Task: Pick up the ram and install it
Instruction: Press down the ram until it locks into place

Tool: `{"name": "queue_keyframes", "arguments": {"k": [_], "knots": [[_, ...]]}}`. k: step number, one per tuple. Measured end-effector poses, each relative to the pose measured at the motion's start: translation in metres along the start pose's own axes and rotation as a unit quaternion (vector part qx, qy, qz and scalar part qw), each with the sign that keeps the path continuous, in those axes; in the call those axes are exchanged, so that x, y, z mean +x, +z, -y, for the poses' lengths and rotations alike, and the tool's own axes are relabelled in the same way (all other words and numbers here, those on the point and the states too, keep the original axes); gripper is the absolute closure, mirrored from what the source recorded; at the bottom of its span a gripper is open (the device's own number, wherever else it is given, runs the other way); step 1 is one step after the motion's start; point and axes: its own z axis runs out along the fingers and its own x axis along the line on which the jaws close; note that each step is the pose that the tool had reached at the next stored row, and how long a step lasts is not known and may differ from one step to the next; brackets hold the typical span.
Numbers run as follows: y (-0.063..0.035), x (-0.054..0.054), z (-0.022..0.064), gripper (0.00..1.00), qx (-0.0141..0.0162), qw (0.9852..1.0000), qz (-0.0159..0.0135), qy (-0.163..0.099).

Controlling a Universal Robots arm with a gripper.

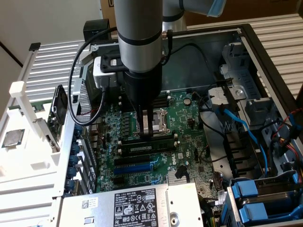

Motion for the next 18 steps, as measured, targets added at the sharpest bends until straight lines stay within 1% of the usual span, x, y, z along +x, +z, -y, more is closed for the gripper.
{"name": "queue_keyframes", "arguments": {"k": [3, 9, 18], "knots": [[0.0007, 0.0001, -0.0015, 0.89, -0.0001, 1.0000, -0.0001, 0.000], [0.0056, 0.0003, -0.0018, 0.89, 0.0000, 1.0000, 0.0000, 0.000], [0.0096, 0.0006, -0.0031, 0.89, -0.0001, 1.0000, -0.0003, 0.000]]}}
